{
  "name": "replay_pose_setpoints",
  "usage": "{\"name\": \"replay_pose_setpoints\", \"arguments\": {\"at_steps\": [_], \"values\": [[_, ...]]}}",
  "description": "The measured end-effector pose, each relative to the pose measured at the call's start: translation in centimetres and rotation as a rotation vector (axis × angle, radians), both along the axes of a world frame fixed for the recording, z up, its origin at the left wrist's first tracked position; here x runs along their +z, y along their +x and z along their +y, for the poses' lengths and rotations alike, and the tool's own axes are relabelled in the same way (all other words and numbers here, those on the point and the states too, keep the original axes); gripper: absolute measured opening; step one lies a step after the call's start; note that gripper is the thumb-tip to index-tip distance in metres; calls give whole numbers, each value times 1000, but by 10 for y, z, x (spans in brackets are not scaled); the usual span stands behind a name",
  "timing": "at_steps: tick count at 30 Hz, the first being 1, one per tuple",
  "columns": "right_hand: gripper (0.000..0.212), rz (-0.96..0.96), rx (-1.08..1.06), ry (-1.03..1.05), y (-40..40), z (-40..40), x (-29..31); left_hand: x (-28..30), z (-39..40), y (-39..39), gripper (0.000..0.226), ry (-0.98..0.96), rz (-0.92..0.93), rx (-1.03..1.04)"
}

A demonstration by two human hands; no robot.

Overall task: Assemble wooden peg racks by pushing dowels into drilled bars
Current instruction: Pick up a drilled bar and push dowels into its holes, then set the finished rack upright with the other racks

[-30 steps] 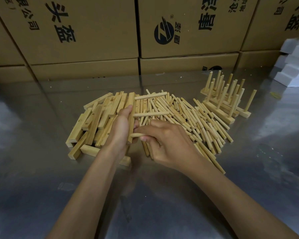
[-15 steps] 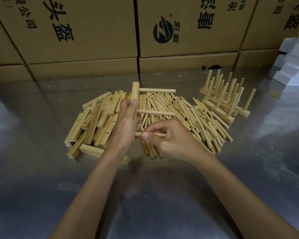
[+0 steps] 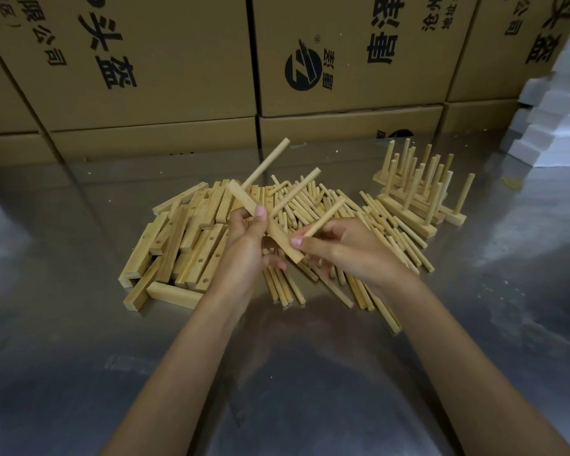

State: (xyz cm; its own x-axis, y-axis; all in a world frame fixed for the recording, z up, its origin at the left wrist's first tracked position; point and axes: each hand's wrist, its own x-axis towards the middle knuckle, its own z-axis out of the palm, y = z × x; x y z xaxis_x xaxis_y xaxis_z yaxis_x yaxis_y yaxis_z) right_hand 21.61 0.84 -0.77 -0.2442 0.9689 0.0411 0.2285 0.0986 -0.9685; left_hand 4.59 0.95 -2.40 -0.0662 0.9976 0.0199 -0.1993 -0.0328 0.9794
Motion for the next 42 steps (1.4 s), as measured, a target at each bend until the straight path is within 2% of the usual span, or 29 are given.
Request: {"name": "replay_pose_setpoints", "arguments": {"at_steps": [5, 8, 13, 16, 18, 23, 26, 30, 34, 37, 42], "values": [[19, -6, 3, 44, 6, 4, 1, 1, -1, 4, 27, 1, -147, -42], [16, -135, -35, 94, 13, 8, -1, -1, -3, 5, 30, 4, -127, -104], [15, -239, -278, 167, 50, 23, -2, -2, 0, 6, 43, -48, -42, -65], [13, -300, -545, 181, 79, 31, -6, -5, 2, 5, 41, -45, -4, -55], [12, -413, -666, 166, 100, 34, -12, -6, 3, 4, 38, -45, 11, -48], [8, -559, -746, -2, 132, 32, -21, -8, 4, 3, 31, -34, 47, -46], [22, -575, -772, -47, 139, 33, -23, -8, 4, 4, 26, -38, 56, -44], [27, -579, -850, -57, 141, 34, -25, -8, 5, 3, 24, -46, 68, -47], [20, -563, -839, -72, 136, 37, -28, -9, 6, 4, 21, -44, 76, -51], [27, -537, -817, -65, 133, 39, -31, -10, 6, 4, 23, -47, 80, -55], [26, -495, -865, -76, 134, 43, -36, -9, 5, 3, 23, -56, 85, -58]]}}
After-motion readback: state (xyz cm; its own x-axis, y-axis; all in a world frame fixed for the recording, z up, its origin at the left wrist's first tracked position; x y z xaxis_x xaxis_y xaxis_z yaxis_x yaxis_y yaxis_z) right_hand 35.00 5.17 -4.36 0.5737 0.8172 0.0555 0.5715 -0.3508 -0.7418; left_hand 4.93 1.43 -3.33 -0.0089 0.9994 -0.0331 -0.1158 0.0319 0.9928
